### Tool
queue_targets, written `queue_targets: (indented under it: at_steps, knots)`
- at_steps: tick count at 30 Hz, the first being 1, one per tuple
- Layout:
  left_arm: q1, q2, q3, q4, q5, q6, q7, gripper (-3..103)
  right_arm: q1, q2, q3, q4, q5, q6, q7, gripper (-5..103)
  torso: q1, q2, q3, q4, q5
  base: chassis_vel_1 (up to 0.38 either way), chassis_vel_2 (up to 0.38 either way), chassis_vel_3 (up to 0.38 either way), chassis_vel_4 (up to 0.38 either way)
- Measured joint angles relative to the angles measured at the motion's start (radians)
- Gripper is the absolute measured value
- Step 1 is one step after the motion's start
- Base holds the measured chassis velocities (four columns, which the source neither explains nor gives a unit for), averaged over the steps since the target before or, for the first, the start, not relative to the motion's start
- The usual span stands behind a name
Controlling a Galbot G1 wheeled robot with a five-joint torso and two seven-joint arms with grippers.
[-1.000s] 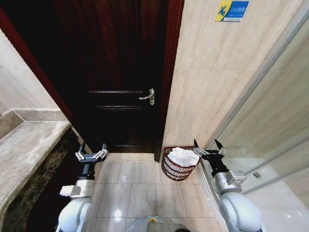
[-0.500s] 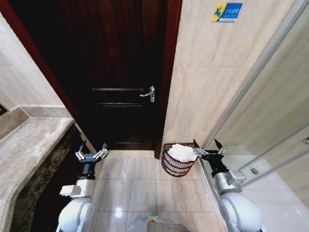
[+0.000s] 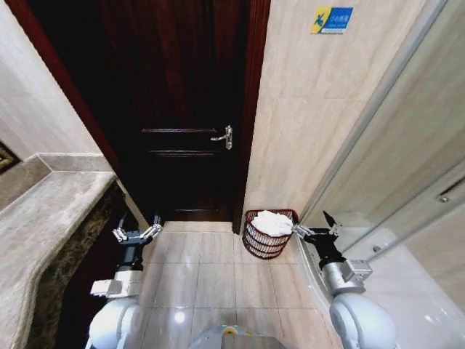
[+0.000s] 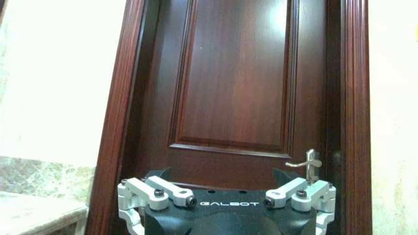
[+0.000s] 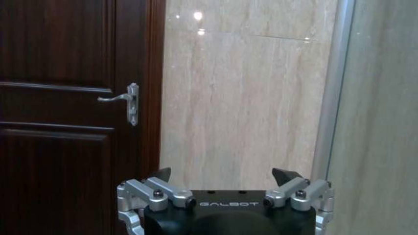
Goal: Discard the used towel into the hamper.
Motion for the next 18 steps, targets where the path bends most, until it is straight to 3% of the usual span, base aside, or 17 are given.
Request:
queue_targets:
  at_steps: [18]
  knots:
    - [0.002,0.004,-0.005,0.001,-0.007,0.0,0.001,100,-0.013,0.01,-0.006,0.001,-0.013,0.007,-0.006,100,0.0,0.0,0.0,0.0,0.0,0.093,-0.094,-0.095,0.096]
